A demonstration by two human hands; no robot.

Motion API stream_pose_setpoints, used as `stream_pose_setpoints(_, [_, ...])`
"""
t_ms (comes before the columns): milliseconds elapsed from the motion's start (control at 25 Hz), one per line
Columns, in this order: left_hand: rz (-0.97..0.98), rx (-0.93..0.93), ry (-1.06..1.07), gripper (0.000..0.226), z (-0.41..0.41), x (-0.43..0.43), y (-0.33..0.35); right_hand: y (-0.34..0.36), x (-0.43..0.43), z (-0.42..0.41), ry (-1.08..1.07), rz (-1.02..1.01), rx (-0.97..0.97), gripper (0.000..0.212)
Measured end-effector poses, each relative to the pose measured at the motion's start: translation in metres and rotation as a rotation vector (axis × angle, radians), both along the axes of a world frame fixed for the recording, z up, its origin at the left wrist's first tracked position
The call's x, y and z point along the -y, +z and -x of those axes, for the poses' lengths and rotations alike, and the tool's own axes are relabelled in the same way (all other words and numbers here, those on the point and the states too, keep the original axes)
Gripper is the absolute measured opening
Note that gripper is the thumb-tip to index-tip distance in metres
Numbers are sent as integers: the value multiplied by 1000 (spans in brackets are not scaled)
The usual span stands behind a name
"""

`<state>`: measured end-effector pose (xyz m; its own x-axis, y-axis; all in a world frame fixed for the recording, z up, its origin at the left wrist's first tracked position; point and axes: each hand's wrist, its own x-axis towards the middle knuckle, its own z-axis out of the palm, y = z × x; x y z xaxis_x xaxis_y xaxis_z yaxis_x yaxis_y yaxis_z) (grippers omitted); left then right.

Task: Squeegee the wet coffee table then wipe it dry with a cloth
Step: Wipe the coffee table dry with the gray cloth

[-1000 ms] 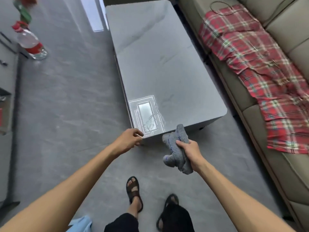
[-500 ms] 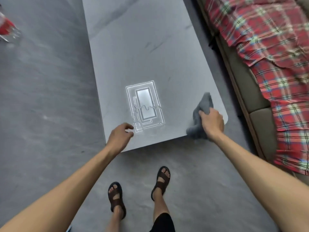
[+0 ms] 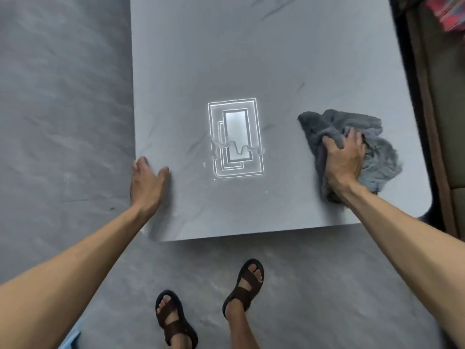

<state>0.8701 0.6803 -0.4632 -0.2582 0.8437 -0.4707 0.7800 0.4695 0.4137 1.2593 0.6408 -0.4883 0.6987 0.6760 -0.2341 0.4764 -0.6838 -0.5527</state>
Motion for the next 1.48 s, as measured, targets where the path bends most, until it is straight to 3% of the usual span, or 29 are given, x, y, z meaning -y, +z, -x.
stream_pose_setpoints(160, [-45, 178, 178, 58, 25, 5, -5, 0, -30, 38, 90, -3, 43, 73])
stream_pose_setpoints(320, [-13, 404, 319, 51, 50, -4, -8, 2, -69, 98, 512, -25, 27, 46])
stream_pose_setpoints(440, [27, 509, 313, 55, 65, -7, -11, 3, -97, 164, 807, -15, 6, 40])
stream_pose_setpoints(680, [-3, 540, 315, 65, 83, -7, -6, 4, -100, 288, 1339, 29, 29, 56])
stream_pose_setpoints(920, [19, 415, 237, 53, 99, 17, -8, 14, -59, 302, 1757, 19, 46, 57])
stream_pose_setpoints(1000, [30, 399, 218, 54, 99, 26, -8, 16, -51, 300, 1727, -7, -12, 57])
stream_pose_setpoints(1080, [33, 368, 195, 54, 98, 33, -7, 10, -42, 307, 1441, -130, 116, 53])
stream_pose_setpoints(1200, [19, 296, 189, 54, 89, 38, -4, 0, -33, 322, 1026, 190, 358, 99])
stream_pose_setpoints(1280, [2, 246, 177, 55, 81, 37, -4, -6, -30, 324, 1040, 211, 407, 93])
stream_pose_setpoints(1400, [-30, 189, 86, 55, 65, 41, -2, -10, -25, 292, 1246, -5, 452, 66])
stream_pose_setpoints(1480, [-31, 121, -39, 60, 50, 46, -1, -12, -22, 261, 1385, -88, 430, 63])
